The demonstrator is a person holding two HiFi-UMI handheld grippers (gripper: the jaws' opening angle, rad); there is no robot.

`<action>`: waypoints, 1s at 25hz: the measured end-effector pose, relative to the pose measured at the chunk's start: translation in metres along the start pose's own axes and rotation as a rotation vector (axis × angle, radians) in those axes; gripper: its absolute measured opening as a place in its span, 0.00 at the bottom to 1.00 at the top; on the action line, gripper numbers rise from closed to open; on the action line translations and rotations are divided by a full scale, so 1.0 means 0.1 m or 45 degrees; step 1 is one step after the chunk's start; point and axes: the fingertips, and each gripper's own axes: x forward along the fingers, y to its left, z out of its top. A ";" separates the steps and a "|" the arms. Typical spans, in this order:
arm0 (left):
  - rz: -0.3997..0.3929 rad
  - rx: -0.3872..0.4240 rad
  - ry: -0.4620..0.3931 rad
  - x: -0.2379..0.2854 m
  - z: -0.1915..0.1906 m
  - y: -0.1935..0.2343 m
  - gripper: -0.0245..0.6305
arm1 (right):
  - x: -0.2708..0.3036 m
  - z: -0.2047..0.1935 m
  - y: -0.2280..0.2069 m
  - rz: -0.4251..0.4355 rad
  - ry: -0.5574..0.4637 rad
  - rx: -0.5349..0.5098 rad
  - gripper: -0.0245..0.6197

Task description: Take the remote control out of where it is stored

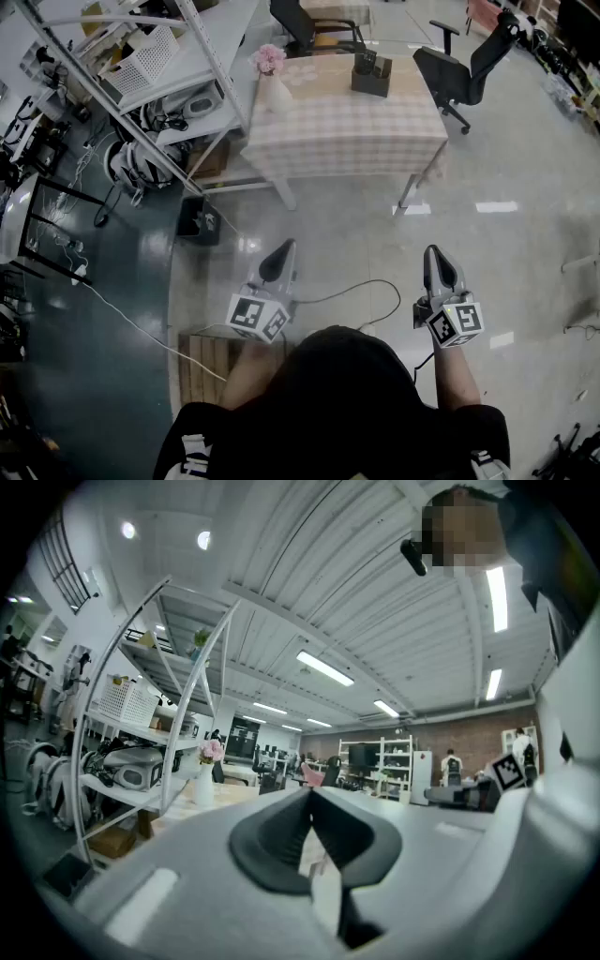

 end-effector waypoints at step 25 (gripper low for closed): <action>0.083 0.013 0.025 0.19 -0.24 -0.67 0.04 | -0.58 0.14 -0.75 0.046 0.001 0.097 0.05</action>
